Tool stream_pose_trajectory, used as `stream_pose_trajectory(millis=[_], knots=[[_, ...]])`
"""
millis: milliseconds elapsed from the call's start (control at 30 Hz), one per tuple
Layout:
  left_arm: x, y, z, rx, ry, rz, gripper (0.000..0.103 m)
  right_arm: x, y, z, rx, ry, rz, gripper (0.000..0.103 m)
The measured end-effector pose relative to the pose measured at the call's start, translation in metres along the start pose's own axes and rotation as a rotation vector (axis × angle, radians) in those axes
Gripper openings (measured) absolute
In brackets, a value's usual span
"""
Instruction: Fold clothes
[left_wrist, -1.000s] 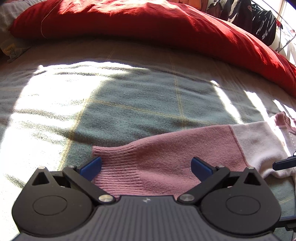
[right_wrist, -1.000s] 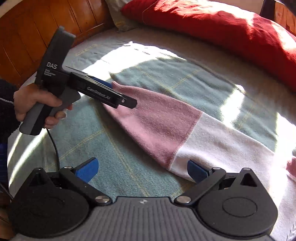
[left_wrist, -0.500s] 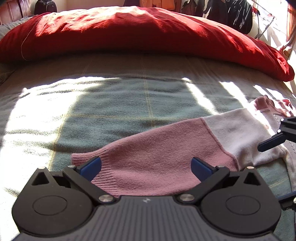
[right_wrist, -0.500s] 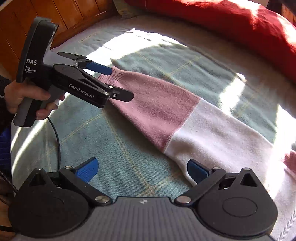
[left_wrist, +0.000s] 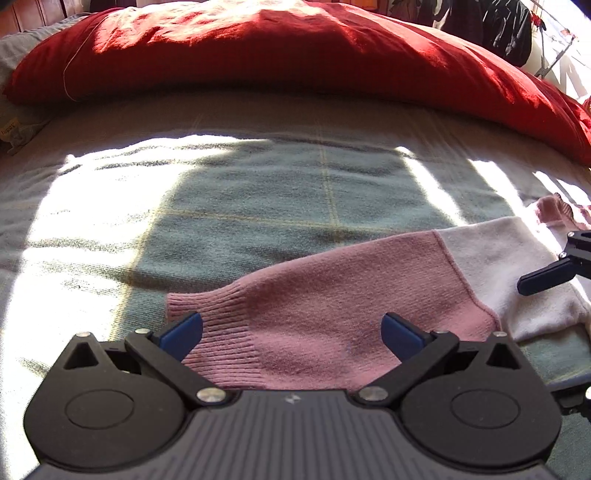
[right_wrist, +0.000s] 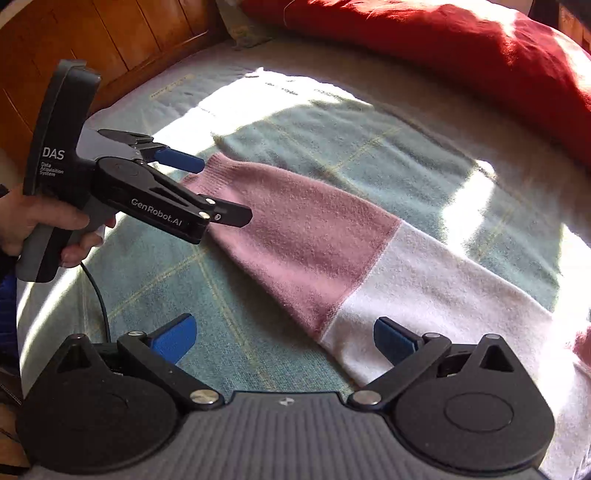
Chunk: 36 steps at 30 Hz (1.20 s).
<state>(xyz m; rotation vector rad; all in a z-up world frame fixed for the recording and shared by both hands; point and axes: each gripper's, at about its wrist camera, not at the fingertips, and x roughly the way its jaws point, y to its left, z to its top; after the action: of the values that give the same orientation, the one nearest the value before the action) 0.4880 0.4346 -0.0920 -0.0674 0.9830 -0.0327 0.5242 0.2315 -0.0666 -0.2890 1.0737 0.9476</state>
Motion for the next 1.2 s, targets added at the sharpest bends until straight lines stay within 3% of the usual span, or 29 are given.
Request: stream_pose_trajectory(millis=[100, 267, 467, 633, 733, 933, 1033, 1133, 1200], knots=[[0.0, 0.0, 0.002, -0.013, -0.007, -0.02, 0.102, 0.026, -0.01, 0.003, 0.11, 0.067, 0.075, 0.103], [-0.003, 0.005, 0.004, -0.042, -0.018, -0.038, 0.102, 0.019, 0.02, 0.0, 0.021, 0.039, 0.199, 0.103], [-0.004, 0.009, 0.005, -0.073, -0.028, -0.059, 0.102, 0.014, 0.026, -0.006, -0.009, 0.047, 0.13, 0.103], [0.021, 0.009, 0.005, -0.061, 0.008, -0.081, 0.102, 0.008, 0.024, -0.011, 0.003, 0.057, 0.115, 0.103], [0.028, 0.001, 0.007, 0.053, 0.01, 0.048, 0.103, 0.002, 0.021, -0.014, 0.006, 0.037, 0.071, 0.103], [0.01, -0.009, 0.012, 0.077, -0.032, 0.031, 0.102, -0.002, 0.015, -0.01, 0.003, -0.03, -0.022, 0.103], [0.002, -0.014, 0.012, 0.099, -0.049, 0.025, 0.102, 0.01, 0.021, 0.0, -0.033, -0.08, -0.025, 0.103], [0.001, -0.013, 0.012, 0.09, -0.043, 0.019, 0.102, 0.04, 0.021, 0.005, 0.018, 0.021, 0.041, 0.103], [-0.002, -0.013, 0.013, 0.08, -0.048, -0.001, 0.102, 0.039, 0.033, 0.005, 0.001, 0.019, 0.078, 0.103]])
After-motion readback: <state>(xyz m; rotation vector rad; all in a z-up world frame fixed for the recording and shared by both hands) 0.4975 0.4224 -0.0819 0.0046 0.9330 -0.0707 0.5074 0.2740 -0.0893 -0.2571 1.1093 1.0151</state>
